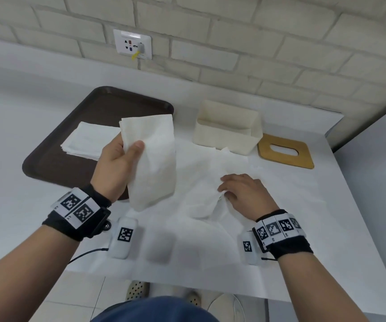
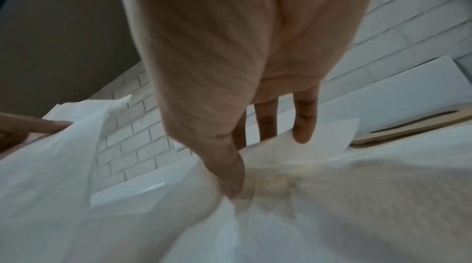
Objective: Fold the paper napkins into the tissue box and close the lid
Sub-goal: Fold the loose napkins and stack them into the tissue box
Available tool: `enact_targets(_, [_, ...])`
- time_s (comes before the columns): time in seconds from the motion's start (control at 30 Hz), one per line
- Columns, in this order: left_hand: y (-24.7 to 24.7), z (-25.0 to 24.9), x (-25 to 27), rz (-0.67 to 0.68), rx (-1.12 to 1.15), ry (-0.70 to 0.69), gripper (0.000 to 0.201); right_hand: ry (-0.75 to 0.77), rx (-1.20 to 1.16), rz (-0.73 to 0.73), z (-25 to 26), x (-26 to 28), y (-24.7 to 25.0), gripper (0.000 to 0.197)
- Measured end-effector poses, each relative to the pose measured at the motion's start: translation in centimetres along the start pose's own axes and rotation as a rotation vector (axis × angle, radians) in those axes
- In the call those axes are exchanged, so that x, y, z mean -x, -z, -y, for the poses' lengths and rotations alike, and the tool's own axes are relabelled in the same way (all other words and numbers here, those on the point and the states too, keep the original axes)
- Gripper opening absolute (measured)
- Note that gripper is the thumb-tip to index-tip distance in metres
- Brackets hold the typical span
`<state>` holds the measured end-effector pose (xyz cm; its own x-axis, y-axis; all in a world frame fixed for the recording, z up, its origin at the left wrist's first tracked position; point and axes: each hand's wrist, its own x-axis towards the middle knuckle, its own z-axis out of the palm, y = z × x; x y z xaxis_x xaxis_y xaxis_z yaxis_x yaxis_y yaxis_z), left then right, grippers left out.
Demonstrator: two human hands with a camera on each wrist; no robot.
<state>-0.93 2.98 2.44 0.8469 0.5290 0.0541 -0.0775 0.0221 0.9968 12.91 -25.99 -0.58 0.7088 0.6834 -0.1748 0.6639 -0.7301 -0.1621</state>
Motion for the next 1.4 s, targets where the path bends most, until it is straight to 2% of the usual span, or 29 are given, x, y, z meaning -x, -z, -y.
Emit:
enact_targets(0.13, [-0.8, 0.1, 0.5, -0.014, -0.025, 0.011, 0.021, 0.023, 0.005, -0.173, -0.5, 0.2, 1.3, 0.013])
enact_targets(0.2, [-1.0, 0.0, 0.5, -0.029, -0.027, 0.015, 0.02, 0.021, -0.002, -0.19, -0.6, 0.3, 2.1, 0.009])
enact_targets(0.33, [-1.3, 0.0, 0.5, -0.036, -0.024, 0.016, 0.02, 0.027, -0.03, -0.13, -0.7, 0.5, 3.3, 0.02])
enact_targets(0.4, [-1.5, 0.0, 0.4, -0.03, -0.033, 0.019, 0.022, 0.021, -0.023, -0.156, -0.6, 0.5, 3.9, 0.024])
enact_targets(0.6, [-2.0, 0.2, -0.2, -0.023, -0.069, 0.025, 0.019, -0.073, -0.26, -0.362, -1.2, -0.3, 6.1, 0.021])
enact_targets(0.8, [-2.8, 0.3, -1.7, -0.025, -0.057, 0.048, 0.019, -0.139, -0.502, -0.651, -1.1, -1.3, 10.0, 0.014])
enact_targets(0.87, [-3.5, 0.3, -2.1, -0.003, -0.046, 0.073, 0.021, -0.151, -0.6, -0.685, -0.9, -1.3, 11.4, 0.015])
enact_targets(0.93, [-4.2, 0.4, -2.4, 0.026, -0.044, 0.082, 0.022, -0.121, -0.701, -0.691, -0.4, -1.0, 12.7, 0.014])
enact_targets(1.0, [-5.1, 0.2, -2.7, 0.055, -0.074, 0.057, 0.022, -0.062, -0.751, -0.628, 0.3, 0.1, 14.1, 0.01])
enact_targets(1.13, [-6.6, -0.3, -3.7, 0.082, -0.131, 0.021, 0.022, 0.15, -0.715, -0.234, 1.5, 3.7, 17.1, 0.006])
enact_targets(1.2, [-7.5, -0.7, -4.2, 0.12, -0.098, 0.033, 0.023, 0.199, -0.779, -0.136, 1.9, 4.9, 17.8, 0.011])
enact_targets(1.3, [-9.0, -1.0, -4.5, 0.179, -0.074, -0.002, 0.019, 0.125, -0.877, -0.217, 2.3, 3.7, 17.1, 0.013])
enact_targets(1.4, [-10.6, -1.1, -4.0, 0.298, -0.014, 0.03, 0.018, -0.077, -0.738, -0.385, 1.9, 1.0, 14.8, 0.013])
